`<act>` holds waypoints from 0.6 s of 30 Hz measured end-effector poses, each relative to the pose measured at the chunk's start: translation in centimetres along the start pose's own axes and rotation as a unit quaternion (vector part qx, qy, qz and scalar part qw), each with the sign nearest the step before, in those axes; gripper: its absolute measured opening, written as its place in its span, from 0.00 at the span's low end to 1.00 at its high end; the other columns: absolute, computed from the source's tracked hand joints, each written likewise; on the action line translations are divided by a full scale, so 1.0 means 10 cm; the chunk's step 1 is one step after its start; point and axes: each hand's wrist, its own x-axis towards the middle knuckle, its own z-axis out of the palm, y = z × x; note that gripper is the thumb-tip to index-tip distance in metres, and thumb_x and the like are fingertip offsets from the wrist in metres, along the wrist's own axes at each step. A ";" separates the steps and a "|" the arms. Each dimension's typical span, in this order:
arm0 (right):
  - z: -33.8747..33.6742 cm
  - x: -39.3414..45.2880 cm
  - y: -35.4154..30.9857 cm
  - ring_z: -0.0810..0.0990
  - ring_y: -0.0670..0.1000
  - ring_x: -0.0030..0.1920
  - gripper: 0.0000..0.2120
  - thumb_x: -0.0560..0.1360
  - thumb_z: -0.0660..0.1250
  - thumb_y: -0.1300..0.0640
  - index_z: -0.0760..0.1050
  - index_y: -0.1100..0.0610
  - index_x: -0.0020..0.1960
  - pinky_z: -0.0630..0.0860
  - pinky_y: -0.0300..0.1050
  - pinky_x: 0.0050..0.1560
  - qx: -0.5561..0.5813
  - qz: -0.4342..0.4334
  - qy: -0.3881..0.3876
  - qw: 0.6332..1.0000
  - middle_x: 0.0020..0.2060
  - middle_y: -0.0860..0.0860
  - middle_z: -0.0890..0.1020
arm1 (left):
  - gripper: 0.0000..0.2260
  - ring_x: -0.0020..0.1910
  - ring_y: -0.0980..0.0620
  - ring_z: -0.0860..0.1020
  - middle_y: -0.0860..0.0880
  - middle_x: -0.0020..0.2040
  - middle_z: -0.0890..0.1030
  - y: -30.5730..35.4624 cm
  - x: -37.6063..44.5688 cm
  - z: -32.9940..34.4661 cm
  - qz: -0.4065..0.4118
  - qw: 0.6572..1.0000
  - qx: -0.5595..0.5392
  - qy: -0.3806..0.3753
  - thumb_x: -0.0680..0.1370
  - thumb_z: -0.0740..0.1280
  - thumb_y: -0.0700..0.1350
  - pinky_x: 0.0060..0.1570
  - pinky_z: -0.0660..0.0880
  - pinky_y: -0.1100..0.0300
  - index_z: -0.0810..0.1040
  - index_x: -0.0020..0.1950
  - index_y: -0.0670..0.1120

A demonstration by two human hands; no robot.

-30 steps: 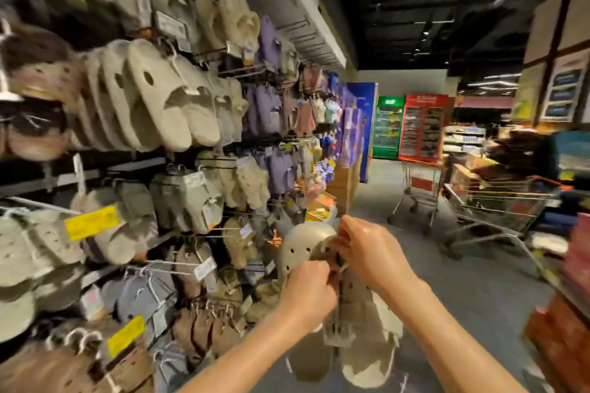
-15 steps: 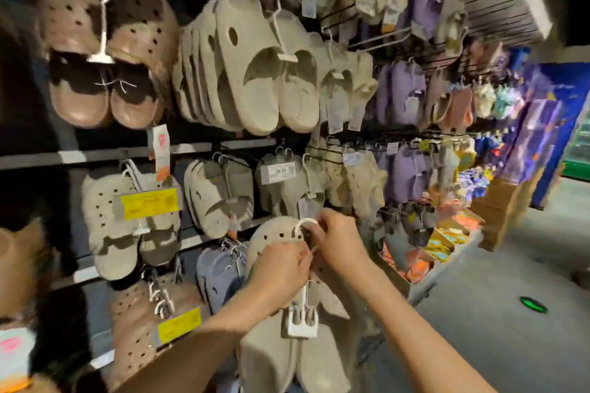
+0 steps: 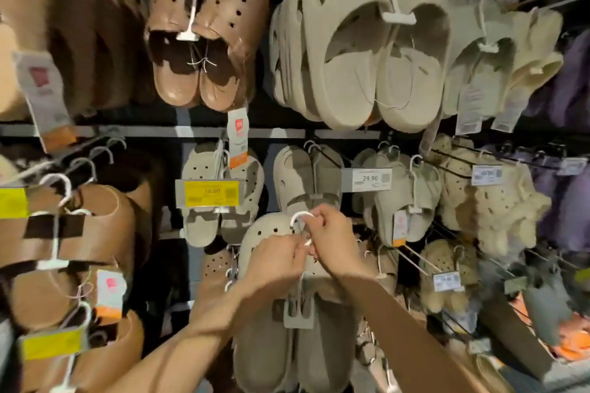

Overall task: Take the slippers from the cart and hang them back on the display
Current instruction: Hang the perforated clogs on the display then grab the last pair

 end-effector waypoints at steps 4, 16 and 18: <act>0.43 0.33 -0.17 0.73 0.43 0.20 0.09 0.76 0.64 0.57 0.72 0.58 0.37 0.71 0.39 0.24 0.018 -0.017 -0.031 0.999 0.28 0.53 0.75 | 0.15 0.40 0.45 0.77 0.45 0.37 0.81 -0.45 0.21 -0.17 -0.034 0.999 -0.017 0.018 0.79 0.58 0.46 0.36 0.65 0.54 0.71 0.32 0.49; 1.27 1.14 -0.32 0.71 0.48 0.38 0.13 0.75 0.63 0.63 0.68 0.52 0.34 0.65 0.37 0.34 -0.023 -0.056 -0.101 0.993 0.31 0.47 0.72 | 0.07 0.38 0.50 0.76 0.48 0.38 0.78 -1.37 0.70 -0.29 -0.108 0.965 -0.234 0.049 0.73 0.64 0.50 0.46 0.78 0.53 0.73 0.37 0.48; 1.33 1.24 -0.37 0.71 0.49 0.38 0.12 0.76 0.63 0.59 0.68 0.52 0.35 0.64 0.36 0.32 -0.017 -0.057 -0.101 0.993 0.31 0.45 0.72 | 0.10 0.38 0.52 0.71 0.48 0.36 0.73 -1.40 0.75 -0.34 -0.130 0.960 -0.248 0.013 0.75 0.64 0.44 0.45 0.72 0.63 0.68 0.35 0.47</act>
